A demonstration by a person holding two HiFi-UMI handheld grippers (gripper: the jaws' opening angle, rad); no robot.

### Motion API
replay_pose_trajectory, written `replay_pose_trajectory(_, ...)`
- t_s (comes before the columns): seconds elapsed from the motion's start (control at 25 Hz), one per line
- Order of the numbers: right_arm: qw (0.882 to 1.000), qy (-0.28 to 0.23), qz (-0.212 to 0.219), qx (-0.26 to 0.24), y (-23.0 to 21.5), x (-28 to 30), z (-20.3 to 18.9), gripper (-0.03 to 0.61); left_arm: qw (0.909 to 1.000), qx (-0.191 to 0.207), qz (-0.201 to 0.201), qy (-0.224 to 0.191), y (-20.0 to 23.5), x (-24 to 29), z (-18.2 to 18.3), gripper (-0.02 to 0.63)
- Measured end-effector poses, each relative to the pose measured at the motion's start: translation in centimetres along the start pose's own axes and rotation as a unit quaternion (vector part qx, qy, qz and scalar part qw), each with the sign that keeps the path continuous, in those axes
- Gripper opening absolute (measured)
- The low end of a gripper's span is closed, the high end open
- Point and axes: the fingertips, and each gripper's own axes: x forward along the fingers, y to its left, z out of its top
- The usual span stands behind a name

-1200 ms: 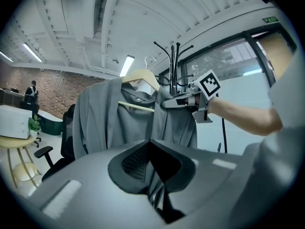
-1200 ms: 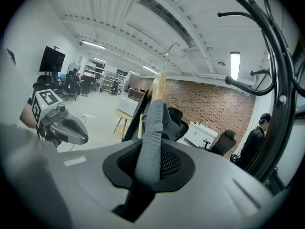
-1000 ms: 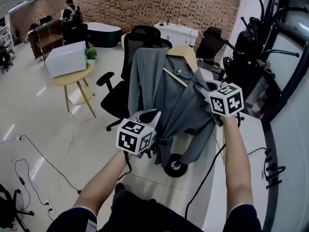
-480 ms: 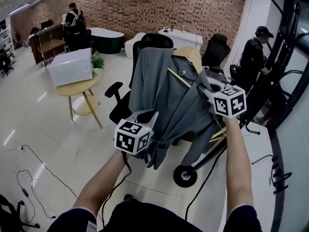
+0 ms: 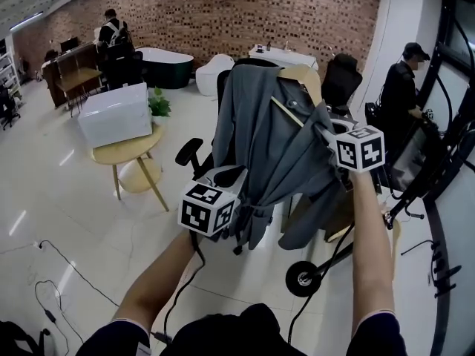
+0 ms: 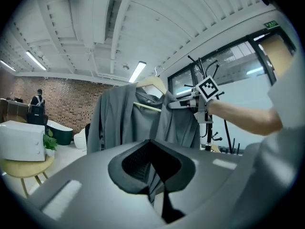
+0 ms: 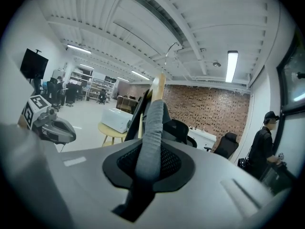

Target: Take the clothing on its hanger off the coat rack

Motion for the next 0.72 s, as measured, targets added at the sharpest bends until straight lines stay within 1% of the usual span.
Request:
replay_pose_trajectory(0.2, 1.000, 0.003, -0.013, -0.003, -1.7, 4.5, 1.5, 0.041, 0.9999, -0.014, 0.007, 0.001, 3.7, 1.4, -0.7, 0.012)
replay_pose_trajectory(0.36, 1.000, 0.000, -0.024, -0.002, -3.7, 8.5, 2.9, 0.041, 0.9997, -0.016, 0.019, 0.005, 6.8, 3.0, -1.0, 0.012)
replay_pose_trajectory(0.56, 1.000, 0.004, -0.018, 0.007, -6.1, 14.8, 3.1, 0.041, 0.9988, -0.016, 0.046, 0.003, 11.7, 5.8, -0.2, 0.012)
replay_pose_trajectory(0.72, 1.000, 0.009, -0.005, 0.014, -8.2, 19.6, 2.4, 0.041, 0.9976, -0.026, 0.064, 0.004, 14.5, 9.2, -0.1, 0.012)
